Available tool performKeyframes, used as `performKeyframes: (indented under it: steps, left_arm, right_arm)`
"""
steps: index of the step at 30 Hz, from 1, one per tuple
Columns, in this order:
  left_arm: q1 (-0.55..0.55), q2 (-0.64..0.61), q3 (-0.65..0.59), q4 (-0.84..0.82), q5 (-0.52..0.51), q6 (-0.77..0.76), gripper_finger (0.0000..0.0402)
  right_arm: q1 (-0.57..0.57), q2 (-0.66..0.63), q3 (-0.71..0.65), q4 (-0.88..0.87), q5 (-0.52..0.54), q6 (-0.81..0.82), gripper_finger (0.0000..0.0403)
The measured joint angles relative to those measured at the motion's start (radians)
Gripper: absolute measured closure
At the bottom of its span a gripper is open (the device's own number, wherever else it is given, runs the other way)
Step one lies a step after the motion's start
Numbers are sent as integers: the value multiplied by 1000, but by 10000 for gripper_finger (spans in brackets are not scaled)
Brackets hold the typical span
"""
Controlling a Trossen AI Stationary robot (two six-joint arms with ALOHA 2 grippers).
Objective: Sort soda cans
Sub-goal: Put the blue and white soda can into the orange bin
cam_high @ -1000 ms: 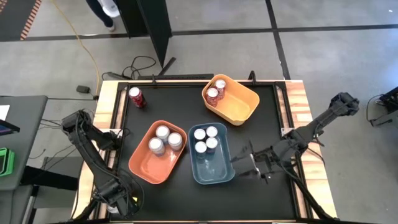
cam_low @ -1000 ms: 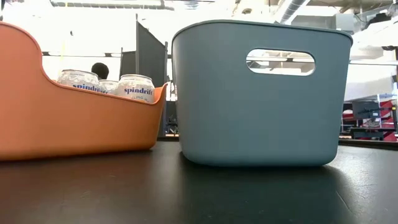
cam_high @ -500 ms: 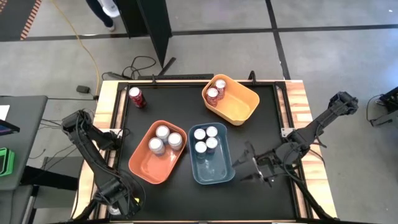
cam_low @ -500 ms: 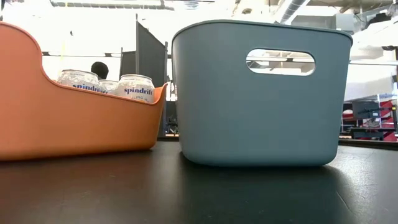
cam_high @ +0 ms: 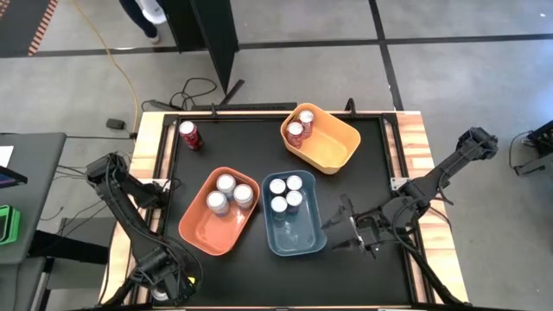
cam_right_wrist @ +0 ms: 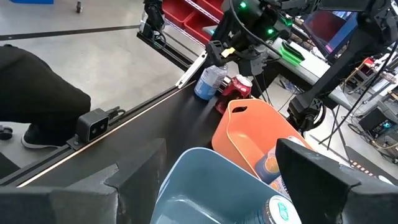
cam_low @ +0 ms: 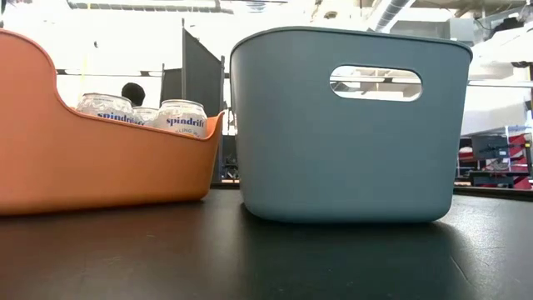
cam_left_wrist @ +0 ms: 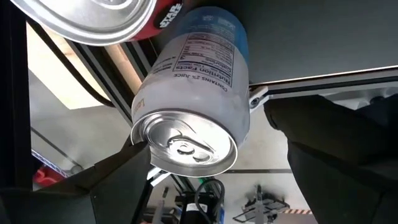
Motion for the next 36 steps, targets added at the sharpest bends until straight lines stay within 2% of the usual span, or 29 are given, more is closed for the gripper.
performKeyframes:
  steps: [7,13,21,28,36]
  left_arm:
    - [1,0,89,-118,-86,12,31]
    - [-5,0,146,-251,-98,16,31]
    - [-29,21,147,-255,-95,37,31]
    - [-51,57,147,-240,-52,40,31]
    - [-76,114,147,-219,-60,57,31]
  right_arm:
    - [0,0,0,0,0,-1,80]
    - [0,0,0,0,0,-1,80]
    - [0,0,0,-26,0,-1,80]
    - [0,0,0,-29,0,0,80]
    - [0,0,0,-27,0,1,80]
